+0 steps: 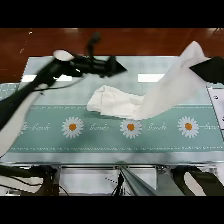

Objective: Fold the shirts.

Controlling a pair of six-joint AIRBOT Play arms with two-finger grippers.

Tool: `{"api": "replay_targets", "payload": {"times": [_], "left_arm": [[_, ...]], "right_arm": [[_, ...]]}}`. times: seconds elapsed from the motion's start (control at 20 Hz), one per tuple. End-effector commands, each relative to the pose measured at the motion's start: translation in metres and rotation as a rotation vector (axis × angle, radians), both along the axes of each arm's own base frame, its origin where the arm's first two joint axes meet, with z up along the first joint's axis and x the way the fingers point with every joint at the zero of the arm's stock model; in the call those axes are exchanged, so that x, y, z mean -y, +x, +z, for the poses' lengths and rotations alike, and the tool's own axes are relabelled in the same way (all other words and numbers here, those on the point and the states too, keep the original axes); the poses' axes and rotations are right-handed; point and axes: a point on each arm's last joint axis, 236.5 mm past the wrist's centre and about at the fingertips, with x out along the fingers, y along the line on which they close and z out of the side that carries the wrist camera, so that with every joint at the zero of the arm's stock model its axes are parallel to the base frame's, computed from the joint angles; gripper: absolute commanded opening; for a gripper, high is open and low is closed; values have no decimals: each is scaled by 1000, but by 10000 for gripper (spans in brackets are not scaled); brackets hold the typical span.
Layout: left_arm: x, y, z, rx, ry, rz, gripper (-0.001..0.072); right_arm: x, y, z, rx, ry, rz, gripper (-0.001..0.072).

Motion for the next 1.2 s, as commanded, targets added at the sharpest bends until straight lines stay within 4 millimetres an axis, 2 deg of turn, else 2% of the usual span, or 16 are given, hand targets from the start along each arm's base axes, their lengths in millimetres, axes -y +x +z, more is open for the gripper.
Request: {"api": "replay_targets", "payload": {"times": [0.0, 0.1, 0.2, 0.3, 0.45, 0.5, 0.6, 0.65, 0.7, 0.8, 0.85, 0.9, 0.95, 1.05, 1.1, 1.15], "left_arm": [[-116, 22, 52, 177, 198, 189, 17], [-179, 13, 66, 207, 348, 271, 17], [-224, -8, 83, 224, 440, 323, 18], [-249, -30, 104, 248, 472, 360, 18], [-257, -56, 135, 315, 479, 388, 18], [-255, -63, 141, 329, 479, 385, 18], [-252, -73, 145, 337, 484, 368, 18], [-251, -77, 141, 327, 492, 352, 19], [-253, -78, 136, 317, 511, 345, 18], [-262, -75, 122, 292, 554, 354, 18], [-266, -73, 113, 278, 574, 362, 19], [-269, -72, 105, 262, 584, 366, 19], [-271, -72, 97, 244, 591, 365, 19], [-272, -74, 82, 205, 596, 354, 21], [-271, -75, 77, 192, 596, 349, 24], [-271, -76, 73, 182, 596, 345, 64]], "right_arm": [[-53, 28, -12, 24, 23, 84, 26], [-100, 44, -34, 15, 21, 146, 26], [-152, 57, -72, -21, 18, 212, 27], [-208, 61, -124, -90, 25, 265, 27], [-286, 54, -196, -142, 56, 303, 27], [-308, 50, -214, -156, 94, 293, 88], [-330, 45, -233, -186, 147, 266, 526], [-330, 44, -233, -194, 152, 265, 551], [-325, 45, -228, -192, 144, 273, 552], [-297, 47, -211, -184, 74, 322, 551], [-273, 47, -202, -181, 5, 346, 551], [-238, 46, -195, -186, -99, 364, 551], [-196, 46, -190, -195, -220, 363, 551], [-84, 45, -183, -263, -511, 282, 543], [-21, 39, -182, -342, -643, 203, 543], [32, 28, -185, -437, -708, 121, 529]]}}
